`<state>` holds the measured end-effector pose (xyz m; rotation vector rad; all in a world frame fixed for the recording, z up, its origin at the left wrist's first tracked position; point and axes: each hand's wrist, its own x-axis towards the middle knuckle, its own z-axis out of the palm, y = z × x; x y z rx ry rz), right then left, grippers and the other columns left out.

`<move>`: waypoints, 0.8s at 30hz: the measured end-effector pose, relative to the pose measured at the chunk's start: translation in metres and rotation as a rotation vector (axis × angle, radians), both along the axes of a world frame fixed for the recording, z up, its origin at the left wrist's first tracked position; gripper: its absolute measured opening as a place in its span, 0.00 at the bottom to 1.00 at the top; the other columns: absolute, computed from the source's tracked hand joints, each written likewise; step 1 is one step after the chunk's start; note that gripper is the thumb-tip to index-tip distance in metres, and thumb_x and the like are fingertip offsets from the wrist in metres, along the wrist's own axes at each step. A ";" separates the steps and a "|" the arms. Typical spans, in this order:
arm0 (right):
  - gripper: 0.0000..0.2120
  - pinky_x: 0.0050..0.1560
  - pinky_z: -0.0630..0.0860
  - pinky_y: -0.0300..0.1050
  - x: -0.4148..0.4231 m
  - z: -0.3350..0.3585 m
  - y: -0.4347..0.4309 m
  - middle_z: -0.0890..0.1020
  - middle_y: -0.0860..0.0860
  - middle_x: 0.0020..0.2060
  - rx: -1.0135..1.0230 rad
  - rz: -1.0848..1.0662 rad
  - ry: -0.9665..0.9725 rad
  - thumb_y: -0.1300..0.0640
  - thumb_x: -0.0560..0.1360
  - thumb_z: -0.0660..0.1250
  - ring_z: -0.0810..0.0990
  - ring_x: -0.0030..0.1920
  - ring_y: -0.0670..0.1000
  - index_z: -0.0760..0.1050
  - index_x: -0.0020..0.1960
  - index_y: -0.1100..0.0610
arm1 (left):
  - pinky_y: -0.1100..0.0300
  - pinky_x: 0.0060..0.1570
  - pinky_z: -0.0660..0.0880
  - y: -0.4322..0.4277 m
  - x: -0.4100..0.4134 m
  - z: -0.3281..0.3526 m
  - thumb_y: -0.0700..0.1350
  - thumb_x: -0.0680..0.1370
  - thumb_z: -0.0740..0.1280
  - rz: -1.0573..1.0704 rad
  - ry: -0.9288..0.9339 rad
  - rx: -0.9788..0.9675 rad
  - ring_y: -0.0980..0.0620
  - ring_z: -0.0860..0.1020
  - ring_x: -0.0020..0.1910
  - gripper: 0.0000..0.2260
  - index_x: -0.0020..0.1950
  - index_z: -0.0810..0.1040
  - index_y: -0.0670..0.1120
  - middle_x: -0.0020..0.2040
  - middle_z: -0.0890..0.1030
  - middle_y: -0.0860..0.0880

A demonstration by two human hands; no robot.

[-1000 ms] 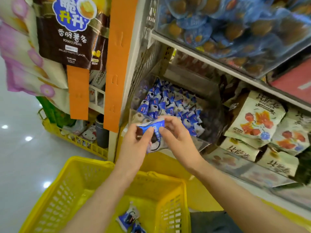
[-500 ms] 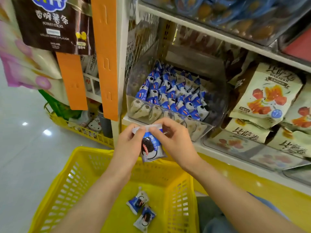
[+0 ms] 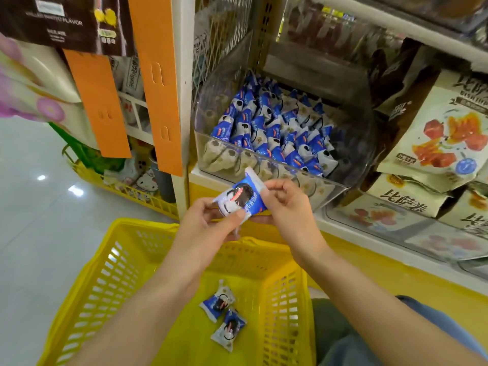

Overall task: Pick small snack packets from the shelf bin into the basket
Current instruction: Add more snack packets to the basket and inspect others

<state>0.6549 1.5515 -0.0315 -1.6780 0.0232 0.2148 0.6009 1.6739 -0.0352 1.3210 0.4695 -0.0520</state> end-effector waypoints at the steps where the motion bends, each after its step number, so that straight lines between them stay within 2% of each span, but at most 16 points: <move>1: 0.07 0.31 0.79 0.37 0.000 0.000 -0.001 0.79 0.58 0.44 0.015 0.034 0.068 0.66 0.78 0.59 0.80 0.35 0.44 0.70 0.45 0.55 | 0.68 0.32 0.77 0.002 0.000 -0.001 0.41 0.73 0.70 0.032 -0.004 0.012 0.59 0.80 0.32 0.11 0.53 0.74 0.45 0.46 0.82 0.47; 3: 0.08 0.34 0.79 0.35 -0.001 -0.001 -0.006 0.79 0.57 0.45 -0.084 0.206 0.160 0.67 0.77 0.60 0.80 0.35 0.42 0.70 0.49 0.55 | 0.70 0.32 0.76 0.009 0.000 -0.004 0.42 0.74 0.68 0.067 -0.014 0.071 0.60 0.80 0.31 0.07 0.52 0.76 0.47 0.44 0.82 0.48; 5: 0.11 0.41 0.78 0.38 -0.004 -0.002 -0.009 0.81 0.56 0.46 -0.248 0.431 0.178 0.68 0.74 0.65 0.80 0.39 0.44 0.72 0.52 0.56 | 0.70 0.31 0.75 0.016 0.002 -0.005 0.43 0.75 0.67 0.045 -0.064 0.184 0.62 0.79 0.31 0.04 0.47 0.77 0.51 0.41 0.82 0.51; 6: 0.14 0.46 0.78 0.42 -0.006 -0.004 -0.010 0.81 0.55 0.47 -0.293 0.490 0.164 0.66 0.72 0.69 0.80 0.42 0.46 0.72 0.54 0.56 | 0.70 0.30 0.75 0.019 0.002 -0.005 0.42 0.75 0.67 0.018 -0.102 0.252 0.63 0.79 0.31 0.05 0.45 0.77 0.54 0.40 0.82 0.53; 8: 0.26 0.55 0.77 0.46 -0.009 -0.007 -0.009 0.80 0.51 0.51 -0.337 0.486 0.117 0.61 0.68 0.73 0.80 0.50 0.47 0.68 0.63 0.57 | 0.71 0.32 0.74 0.024 0.003 -0.005 0.41 0.75 0.68 -0.037 -0.172 0.386 0.64 0.78 0.32 0.08 0.44 0.77 0.56 0.40 0.81 0.56; 9: 0.30 0.55 0.77 0.44 -0.010 -0.007 -0.007 0.79 0.46 0.51 -0.353 0.468 0.073 0.58 0.67 0.74 0.79 0.51 0.44 0.65 0.65 0.55 | 0.70 0.33 0.74 0.025 0.003 -0.005 0.41 0.74 0.68 -0.063 -0.188 0.444 0.64 0.78 0.34 0.09 0.44 0.77 0.57 0.40 0.81 0.57; 10: 0.30 0.54 0.76 0.39 -0.010 -0.007 -0.006 0.77 0.42 0.50 -0.360 0.446 0.020 0.56 0.68 0.74 0.78 0.50 0.40 0.65 0.66 0.53 | 0.69 0.34 0.74 0.027 0.002 -0.007 0.42 0.74 0.69 -0.090 -0.192 0.491 0.63 0.78 0.35 0.09 0.45 0.78 0.58 0.41 0.81 0.58; 12: 0.20 0.48 0.75 0.33 -0.011 -0.005 -0.004 0.76 0.39 0.47 -0.320 0.410 -0.080 0.54 0.71 0.71 0.77 0.46 0.36 0.69 0.60 0.49 | 0.66 0.37 0.74 0.026 0.000 -0.011 0.42 0.74 0.69 -0.146 -0.189 0.528 0.62 0.78 0.38 0.09 0.46 0.79 0.56 0.41 0.81 0.58; 14: 0.10 0.46 0.76 0.34 -0.011 -0.004 -0.004 0.80 0.43 0.45 -0.279 0.387 -0.157 0.54 0.73 0.69 0.79 0.44 0.41 0.74 0.53 0.48 | 0.64 0.38 0.75 0.024 -0.001 -0.014 0.42 0.74 0.69 -0.184 -0.190 0.527 0.61 0.78 0.37 0.08 0.45 0.79 0.57 0.41 0.82 0.57; 16: 0.04 0.44 0.78 0.38 -0.012 -0.004 -0.004 0.82 0.47 0.44 -0.275 0.379 -0.187 0.53 0.73 0.68 0.81 0.44 0.48 0.75 0.47 0.47 | 0.66 0.36 0.74 0.023 -0.002 -0.014 0.42 0.74 0.68 -0.202 -0.185 0.514 0.63 0.77 0.35 0.07 0.45 0.79 0.56 0.40 0.81 0.57; 18: 0.03 0.41 0.78 0.43 -0.014 -0.006 -0.003 0.82 0.49 0.43 -0.258 0.377 -0.152 0.53 0.74 0.68 0.81 0.40 0.51 0.75 0.45 0.46 | 0.71 0.34 0.73 0.024 -0.002 -0.013 0.40 0.75 0.68 -0.213 -0.197 0.496 0.66 0.76 0.33 0.08 0.45 0.80 0.54 0.38 0.81 0.58; 20: 0.03 0.37 0.78 0.43 -0.016 -0.009 -0.002 0.82 0.49 0.41 -0.235 0.384 -0.118 0.53 0.74 0.67 0.80 0.37 0.48 0.74 0.44 0.46 | 0.73 0.33 0.72 0.026 -0.003 -0.013 0.39 0.75 0.68 -0.231 -0.204 0.492 0.67 0.76 0.32 0.08 0.45 0.80 0.53 0.38 0.81 0.57; 24: 0.07 0.28 0.73 0.34 -0.019 -0.015 0.001 0.80 0.42 0.29 -0.186 0.402 -0.038 0.55 0.77 0.61 0.78 0.31 0.40 0.72 0.41 0.49 | 0.72 0.30 0.71 0.027 -0.004 -0.012 0.40 0.73 0.69 -0.264 -0.215 0.558 0.64 0.73 0.28 0.10 0.41 0.78 0.57 0.33 0.80 0.57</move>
